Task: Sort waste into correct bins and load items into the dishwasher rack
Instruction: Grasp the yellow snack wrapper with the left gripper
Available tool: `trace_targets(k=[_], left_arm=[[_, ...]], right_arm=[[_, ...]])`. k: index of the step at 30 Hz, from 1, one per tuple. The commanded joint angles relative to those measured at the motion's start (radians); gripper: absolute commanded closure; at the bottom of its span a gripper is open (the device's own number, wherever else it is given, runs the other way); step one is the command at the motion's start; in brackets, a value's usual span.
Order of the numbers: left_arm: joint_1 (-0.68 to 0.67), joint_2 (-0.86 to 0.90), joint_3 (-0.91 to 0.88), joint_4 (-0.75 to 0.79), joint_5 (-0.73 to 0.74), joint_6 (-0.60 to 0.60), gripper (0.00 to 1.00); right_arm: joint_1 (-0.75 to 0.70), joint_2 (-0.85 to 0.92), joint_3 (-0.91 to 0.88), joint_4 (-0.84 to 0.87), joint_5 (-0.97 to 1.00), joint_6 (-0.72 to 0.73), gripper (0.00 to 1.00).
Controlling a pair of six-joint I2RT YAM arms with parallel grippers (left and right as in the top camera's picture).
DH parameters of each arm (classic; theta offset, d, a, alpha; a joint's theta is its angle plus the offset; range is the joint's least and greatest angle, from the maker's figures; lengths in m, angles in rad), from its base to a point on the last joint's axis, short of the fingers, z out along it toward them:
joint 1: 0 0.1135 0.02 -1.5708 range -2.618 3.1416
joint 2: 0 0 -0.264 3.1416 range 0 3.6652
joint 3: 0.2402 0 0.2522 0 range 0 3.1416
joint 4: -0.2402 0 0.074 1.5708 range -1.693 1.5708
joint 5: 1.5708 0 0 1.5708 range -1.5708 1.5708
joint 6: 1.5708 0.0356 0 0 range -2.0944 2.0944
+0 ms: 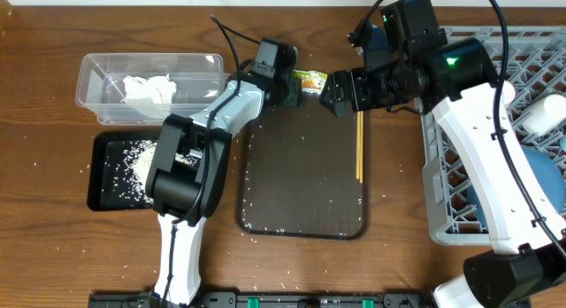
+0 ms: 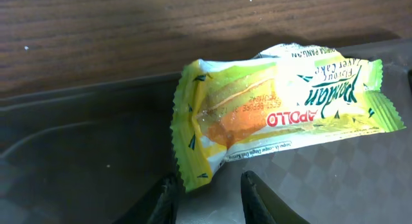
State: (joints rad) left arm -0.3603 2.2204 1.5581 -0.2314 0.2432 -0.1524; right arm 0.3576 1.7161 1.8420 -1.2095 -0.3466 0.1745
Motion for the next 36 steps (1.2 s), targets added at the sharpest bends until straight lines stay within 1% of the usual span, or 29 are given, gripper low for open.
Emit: trace_targets(k=[1,2,5,8,14,21,25,27,29,31,34,36], left_arm=[[0.002,0.018,0.003,0.012,-0.058,0.010,0.64],[0.002,0.018,0.003,0.016,-0.077,0.010,0.64],[0.002,0.018,0.003,0.019,-0.116,0.010,0.57],[0.002,0.019,0.003,0.035,-0.124,0.010,0.53],[0.002,0.028,0.003,0.074,-0.117,0.010,0.53],[0.002,0.063,0.003,0.087,-0.042,0.010,0.53],[0.002,0.077,0.003,0.093,-0.041,0.010,0.53],[0.002,0.074,0.003,0.096,-0.040,0.010,0.59],[0.002,0.066,0.003,0.095,-0.040,0.010,0.67],[0.002,0.053,0.003,0.094,-0.040,0.010,0.72],[0.002,0.026,0.003,0.095,-0.009,0.010,0.81],[0.002,0.000,0.003,0.094,0.023,0.009,0.91]], right_arm=[[0.010,-0.005,0.000,0.002,0.000,-0.011,0.01],[0.010,-0.005,0.000,0.002,-0.001,-0.011,0.01],[0.010,-0.005,0.000,0.002,-0.001,-0.011,0.01],[0.010,-0.005,0.000,0.002,-0.001,-0.011,0.01],[0.010,-0.005,0.000,0.002,-0.001,-0.011,0.01],[0.010,-0.005,0.000,0.002,-0.001,-0.011,0.01],[0.010,-0.005,0.000,0.002,-0.001,-0.011,0.01],[0.010,-0.005,0.000,0.002,-0.001,-0.011,0.01],[0.010,-0.005,0.000,0.002,-0.001,-0.011,0.01],[0.010,-0.005,0.000,0.002,-0.001,-0.011,0.01],[0.010,-0.005,0.000,0.002,-0.001,-0.011,0.01],[0.010,-0.005,0.000,0.002,-0.001,-0.011,0.01]])
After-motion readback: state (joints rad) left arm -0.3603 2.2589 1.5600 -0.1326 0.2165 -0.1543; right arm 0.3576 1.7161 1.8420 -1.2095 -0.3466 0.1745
